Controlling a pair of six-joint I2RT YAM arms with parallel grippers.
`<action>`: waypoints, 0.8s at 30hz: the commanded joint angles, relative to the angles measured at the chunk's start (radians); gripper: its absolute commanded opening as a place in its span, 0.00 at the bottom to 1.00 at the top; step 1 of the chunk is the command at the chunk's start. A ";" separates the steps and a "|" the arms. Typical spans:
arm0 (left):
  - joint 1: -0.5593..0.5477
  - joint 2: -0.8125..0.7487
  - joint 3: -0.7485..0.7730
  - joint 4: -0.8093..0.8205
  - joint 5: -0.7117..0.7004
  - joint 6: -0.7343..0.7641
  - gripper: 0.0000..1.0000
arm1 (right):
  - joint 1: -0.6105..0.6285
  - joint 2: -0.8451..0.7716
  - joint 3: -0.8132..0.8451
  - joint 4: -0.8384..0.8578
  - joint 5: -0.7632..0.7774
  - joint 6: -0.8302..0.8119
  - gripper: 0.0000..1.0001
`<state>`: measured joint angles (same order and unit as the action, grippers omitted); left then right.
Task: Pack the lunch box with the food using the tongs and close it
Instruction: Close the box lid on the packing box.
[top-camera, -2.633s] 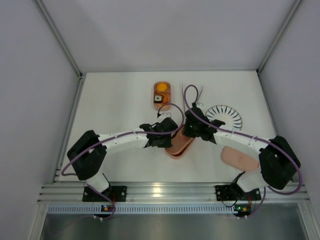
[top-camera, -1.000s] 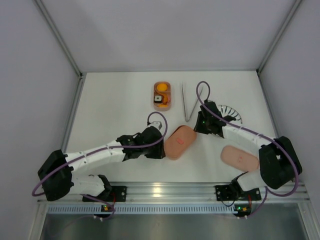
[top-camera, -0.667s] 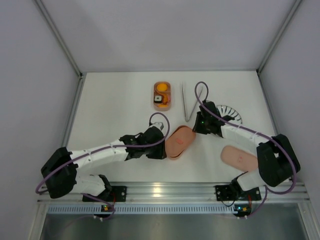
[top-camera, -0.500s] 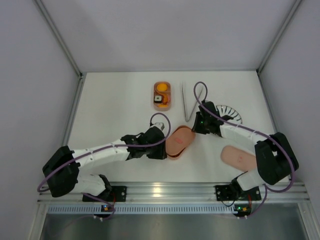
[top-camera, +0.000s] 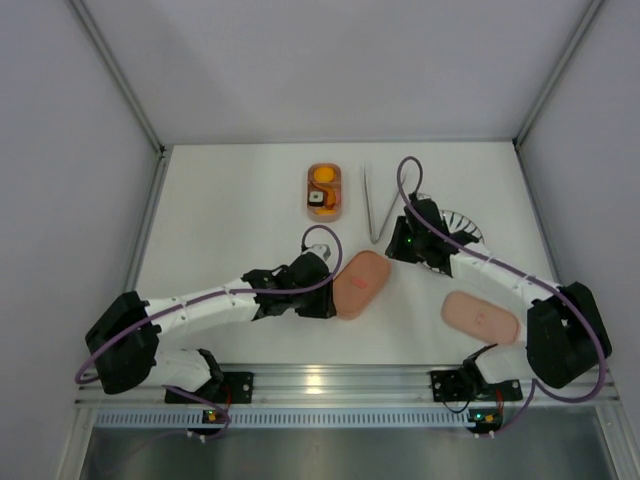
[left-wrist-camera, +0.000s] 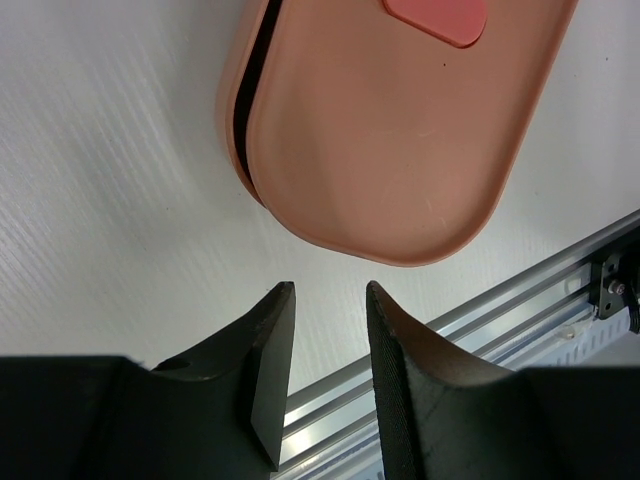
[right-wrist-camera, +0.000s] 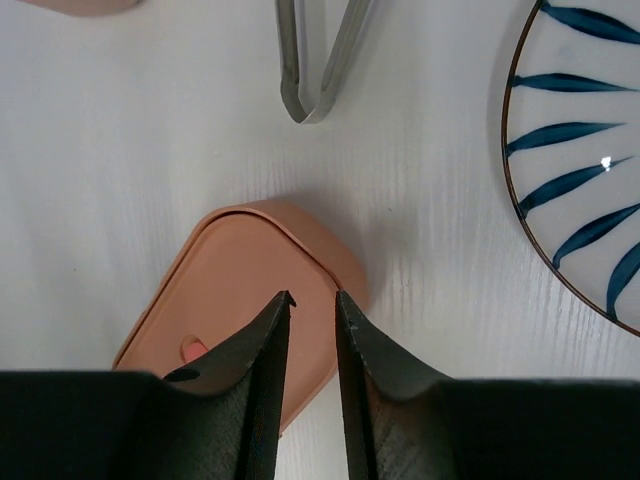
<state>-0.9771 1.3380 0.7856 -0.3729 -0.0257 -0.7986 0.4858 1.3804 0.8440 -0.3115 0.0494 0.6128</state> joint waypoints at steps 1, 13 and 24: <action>-0.005 -0.026 0.027 0.037 0.015 0.006 0.40 | -0.006 -0.070 0.059 -0.024 0.024 -0.021 0.25; -0.011 -0.022 0.061 0.013 -0.040 0.001 0.40 | 0.020 -0.161 0.007 -0.097 0.024 0.013 0.14; 0.115 0.009 0.204 -0.152 -0.283 -0.033 0.44 | 0.187 -0.214 -0.075 -0.123 0.044 0.088 0.08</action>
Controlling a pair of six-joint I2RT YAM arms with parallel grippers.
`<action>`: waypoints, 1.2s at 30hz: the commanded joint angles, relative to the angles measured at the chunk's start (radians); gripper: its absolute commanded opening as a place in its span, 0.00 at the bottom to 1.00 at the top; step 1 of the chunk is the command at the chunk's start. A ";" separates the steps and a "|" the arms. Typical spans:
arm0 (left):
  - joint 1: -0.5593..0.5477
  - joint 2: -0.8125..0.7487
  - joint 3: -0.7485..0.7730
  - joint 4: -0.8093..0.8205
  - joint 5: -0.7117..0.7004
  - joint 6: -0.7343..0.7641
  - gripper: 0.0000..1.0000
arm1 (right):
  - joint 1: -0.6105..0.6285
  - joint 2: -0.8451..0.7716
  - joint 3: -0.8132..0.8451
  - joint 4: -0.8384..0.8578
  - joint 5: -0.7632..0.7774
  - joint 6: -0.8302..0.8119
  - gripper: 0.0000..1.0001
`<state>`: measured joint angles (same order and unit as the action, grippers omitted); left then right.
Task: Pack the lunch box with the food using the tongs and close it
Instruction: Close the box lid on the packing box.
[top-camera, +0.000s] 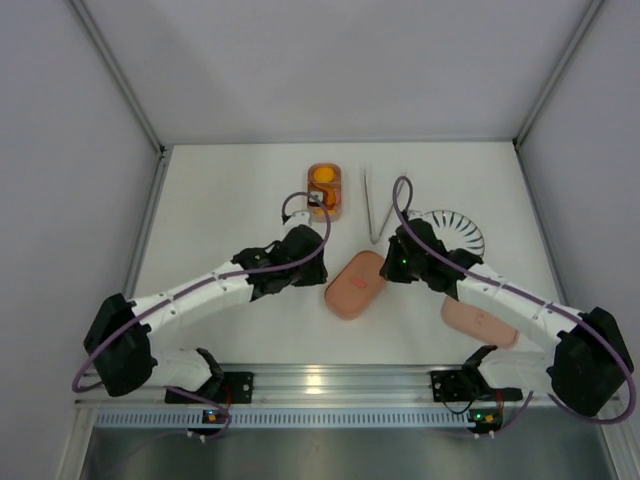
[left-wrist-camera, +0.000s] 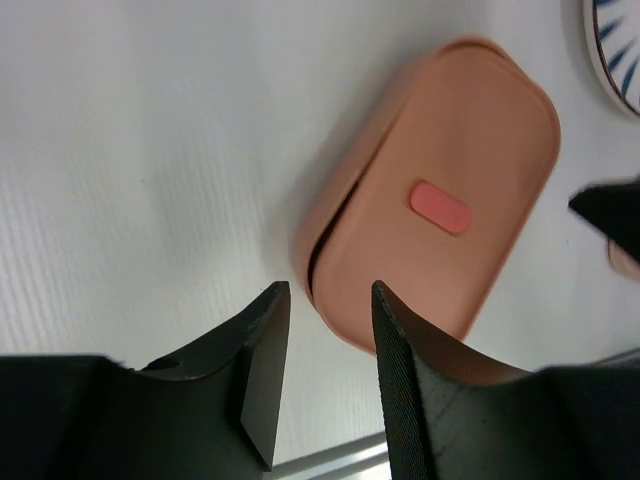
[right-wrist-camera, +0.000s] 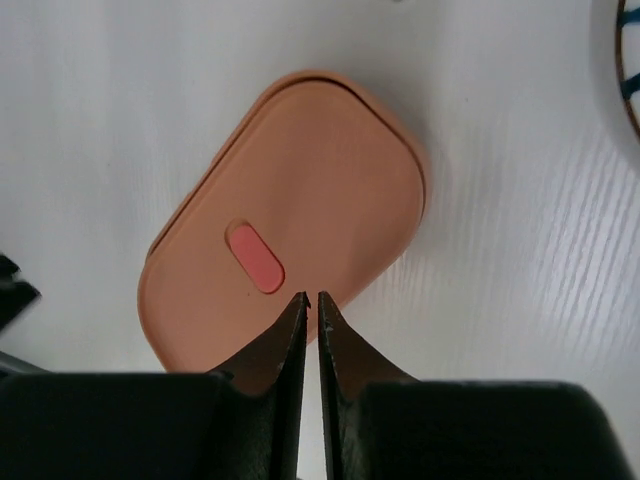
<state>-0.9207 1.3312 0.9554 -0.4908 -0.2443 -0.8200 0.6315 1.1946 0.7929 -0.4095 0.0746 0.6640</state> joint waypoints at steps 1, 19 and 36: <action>0.103 0.026 0.032 -0.011 -0.040 -0.002 0.44 | 0.060 -0.030 -0.032 -0.022 0.025 0.045 0.07; 0.235 0.350 0.167 0.129 0.132 0.087 0.42 | 0.137 0.022 -0.049 -0.006 0.057 0.088 0.05; 0.235 0.399 0.190 0.152 0.175 0.097 0.41 | 0.165 0.049 -0.064 0.001 0.060 0.105 0.05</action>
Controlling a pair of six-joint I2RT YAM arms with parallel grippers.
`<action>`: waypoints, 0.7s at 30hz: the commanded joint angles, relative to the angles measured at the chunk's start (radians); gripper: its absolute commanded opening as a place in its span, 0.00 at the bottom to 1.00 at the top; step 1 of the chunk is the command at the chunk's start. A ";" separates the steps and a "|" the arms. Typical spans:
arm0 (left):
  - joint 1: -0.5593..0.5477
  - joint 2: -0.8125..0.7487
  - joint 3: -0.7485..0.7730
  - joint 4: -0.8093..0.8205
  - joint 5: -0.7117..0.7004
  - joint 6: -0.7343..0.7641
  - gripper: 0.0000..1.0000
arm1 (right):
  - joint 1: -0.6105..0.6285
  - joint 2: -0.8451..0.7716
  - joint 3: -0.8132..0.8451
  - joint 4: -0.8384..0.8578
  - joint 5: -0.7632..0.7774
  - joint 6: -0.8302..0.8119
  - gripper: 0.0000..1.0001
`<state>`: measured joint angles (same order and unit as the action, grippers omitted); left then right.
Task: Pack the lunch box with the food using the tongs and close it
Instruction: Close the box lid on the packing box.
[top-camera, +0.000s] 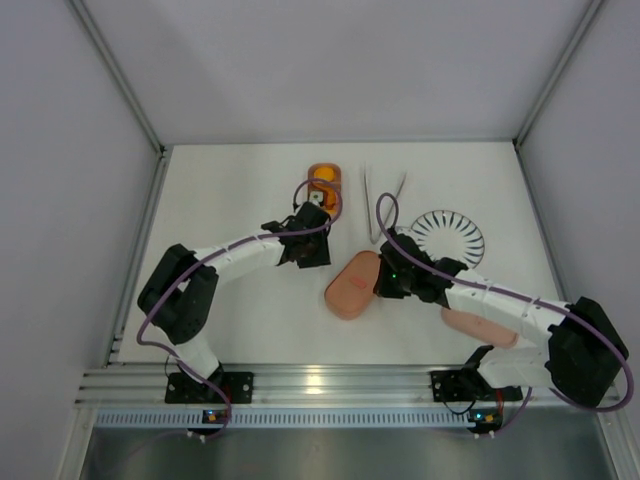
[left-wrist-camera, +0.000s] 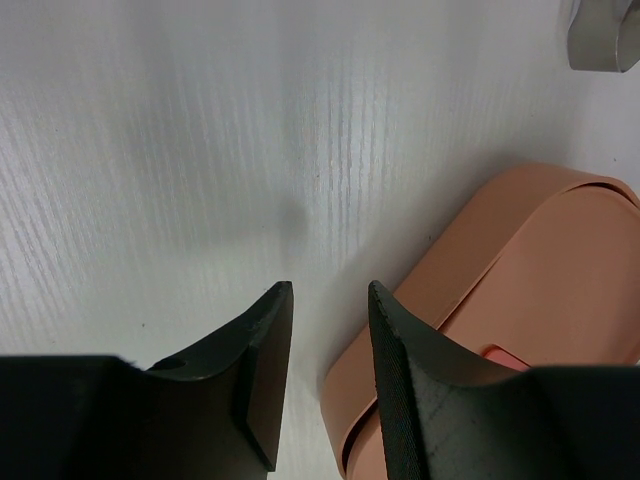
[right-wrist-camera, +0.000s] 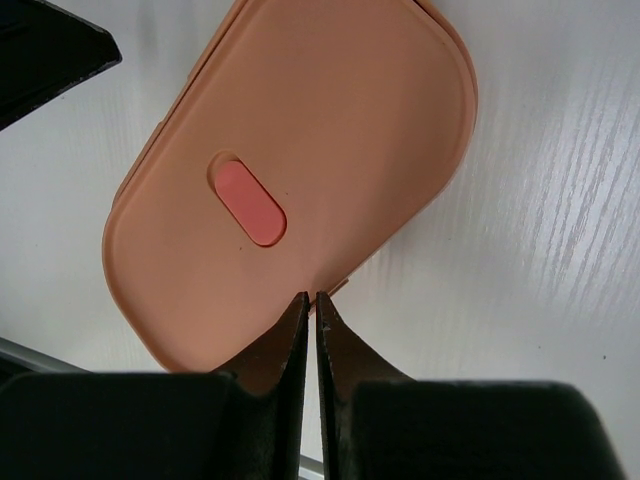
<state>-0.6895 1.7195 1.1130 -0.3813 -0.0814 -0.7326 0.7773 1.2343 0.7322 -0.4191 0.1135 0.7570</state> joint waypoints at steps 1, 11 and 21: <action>0.004 0.009 0.033 0.042 0.014 0.012 0.41 | 0.019 0.013 -0.008 0.014 0.022 0.013 0.05; 0.002 0.012 0.031 0.045 0.023 0.012 0.41 | 0.020 0.056 -0.024 0.052 0.020 0.018 0.05; 0.004 0.014 0.031 0.045 0.028 0.015 0.41 | 0.020 0.011 0.006 0.020 0.049 0.018 0.05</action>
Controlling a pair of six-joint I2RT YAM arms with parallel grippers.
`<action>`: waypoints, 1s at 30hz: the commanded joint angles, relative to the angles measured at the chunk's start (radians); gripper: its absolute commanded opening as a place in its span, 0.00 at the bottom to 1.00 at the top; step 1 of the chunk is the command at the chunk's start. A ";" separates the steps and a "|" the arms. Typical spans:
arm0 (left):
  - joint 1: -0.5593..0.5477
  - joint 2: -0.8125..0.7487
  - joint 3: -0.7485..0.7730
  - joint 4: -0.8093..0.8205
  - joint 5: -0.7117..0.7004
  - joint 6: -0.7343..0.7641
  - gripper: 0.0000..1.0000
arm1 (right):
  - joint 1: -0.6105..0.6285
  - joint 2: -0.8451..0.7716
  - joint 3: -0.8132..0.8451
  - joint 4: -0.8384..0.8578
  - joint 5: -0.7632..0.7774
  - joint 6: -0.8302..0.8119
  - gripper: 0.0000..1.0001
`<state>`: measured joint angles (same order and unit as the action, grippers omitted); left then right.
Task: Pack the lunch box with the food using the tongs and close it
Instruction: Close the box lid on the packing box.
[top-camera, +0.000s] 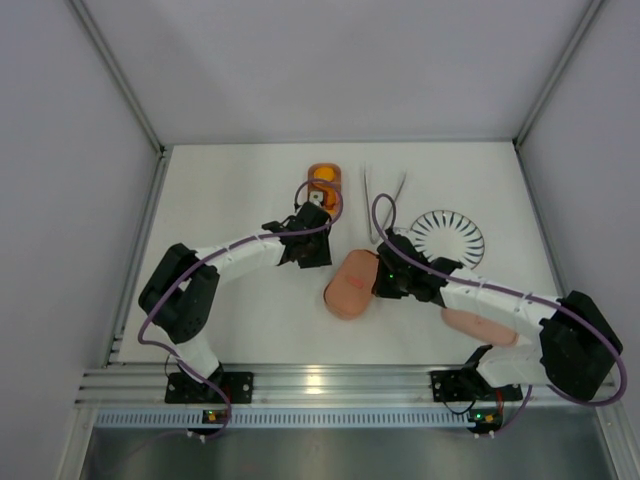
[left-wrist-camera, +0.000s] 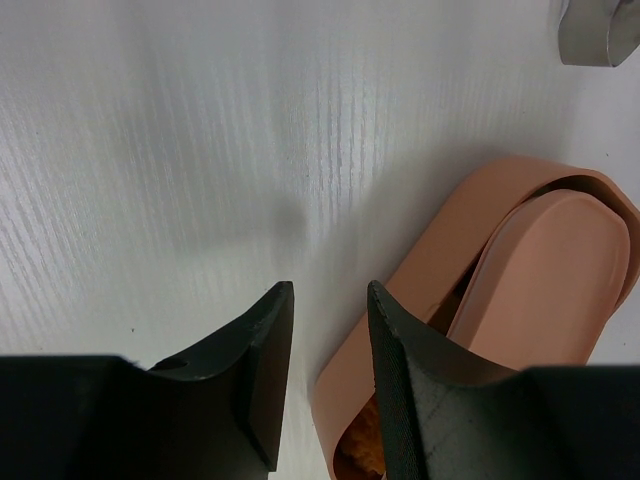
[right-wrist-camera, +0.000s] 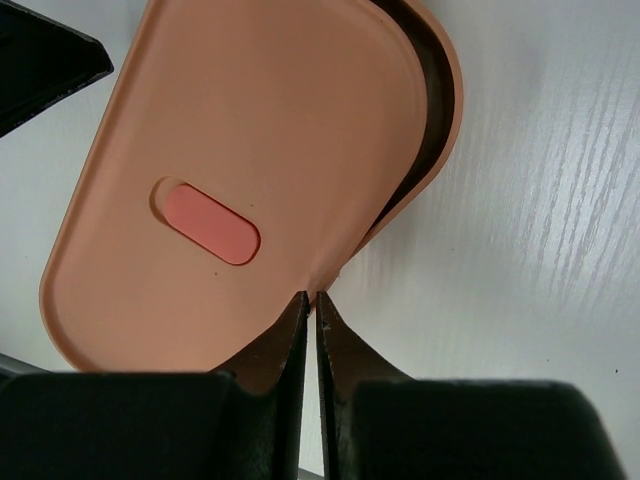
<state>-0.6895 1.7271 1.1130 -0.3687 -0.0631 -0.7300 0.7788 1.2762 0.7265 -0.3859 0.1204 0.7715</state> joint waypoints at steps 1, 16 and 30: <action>0.004 0.006 0.031 0.034 0.011 0.012 0.41 | 0.019 -0.038 0.023 -0.028 0.045 0.002 0.06; 0.004 0.014 0.045 0.036 0.025 0.018 0.40 | 0.034 -0.136 0.028 -0.064 -0.001 -0.003 0.15; 0.004 0.046 0.080 0.030 0.029 0.027 0.41 | 0.243 -0.187 0.013 -0.108 -0.033 0.026 0.14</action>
<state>-0.6895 1.7592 1.1446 -0.3668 -0.0414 -0.7177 0.9737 1.1374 0.7277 -0.4595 0.0963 0.7746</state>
